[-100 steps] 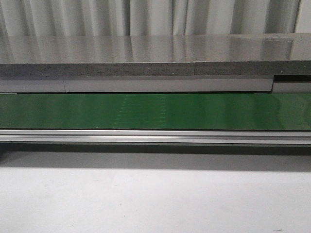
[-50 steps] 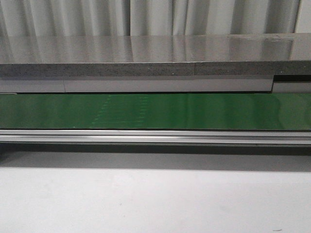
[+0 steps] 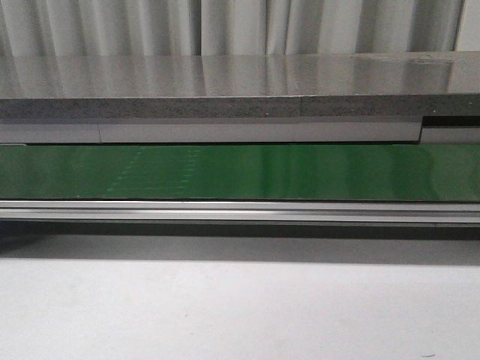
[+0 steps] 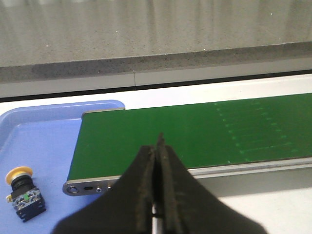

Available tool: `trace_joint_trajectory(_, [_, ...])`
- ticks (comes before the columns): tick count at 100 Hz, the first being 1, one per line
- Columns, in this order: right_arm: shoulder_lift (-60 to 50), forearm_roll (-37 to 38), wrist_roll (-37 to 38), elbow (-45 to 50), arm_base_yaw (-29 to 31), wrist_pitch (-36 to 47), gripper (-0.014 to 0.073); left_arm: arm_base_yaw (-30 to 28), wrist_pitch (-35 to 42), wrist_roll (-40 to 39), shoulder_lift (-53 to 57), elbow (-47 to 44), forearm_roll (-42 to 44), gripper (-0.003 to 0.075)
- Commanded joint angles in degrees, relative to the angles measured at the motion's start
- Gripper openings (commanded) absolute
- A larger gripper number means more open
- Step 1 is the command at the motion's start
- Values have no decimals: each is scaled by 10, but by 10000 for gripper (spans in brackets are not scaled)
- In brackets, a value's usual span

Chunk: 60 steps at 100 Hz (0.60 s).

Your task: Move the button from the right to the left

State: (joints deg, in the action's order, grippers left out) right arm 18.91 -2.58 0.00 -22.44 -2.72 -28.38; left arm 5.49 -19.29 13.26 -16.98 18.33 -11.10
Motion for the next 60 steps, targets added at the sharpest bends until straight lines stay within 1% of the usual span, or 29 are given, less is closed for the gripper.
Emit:
trace_joint_trajectory(1, [2,2,-4,-15,0,46,-67,-6,61,-14,25,-10,-3,-20])
trace_joint_trajectory(21, [2,2,-4,-15,0,46,-67,-8,153,-20,129,-105,27,-20])
trace_joint_trajectory(26, [2,2,-4,-15,0,46,-67,-9,159,-30,152,-124,28,-20])
trace_joint_trajectory(31, [2,2,-4,-15,0,46,-67,-10,158,-67,170,-141,41,-20])
trace_joint_trajectory(41, [2,2,-4,-15,0,46,-67,-11,159,-147,191,-168,97,-20])
trace_joint_trajectory(48, [2,2,-4,-15,0,46,-67,-11,163,-154,191,-182,98,-20])
trace_joint_trajectory(60, [2,2,-4,-15,0,46,-67,-11,193,-154,191,-209,97,-20])
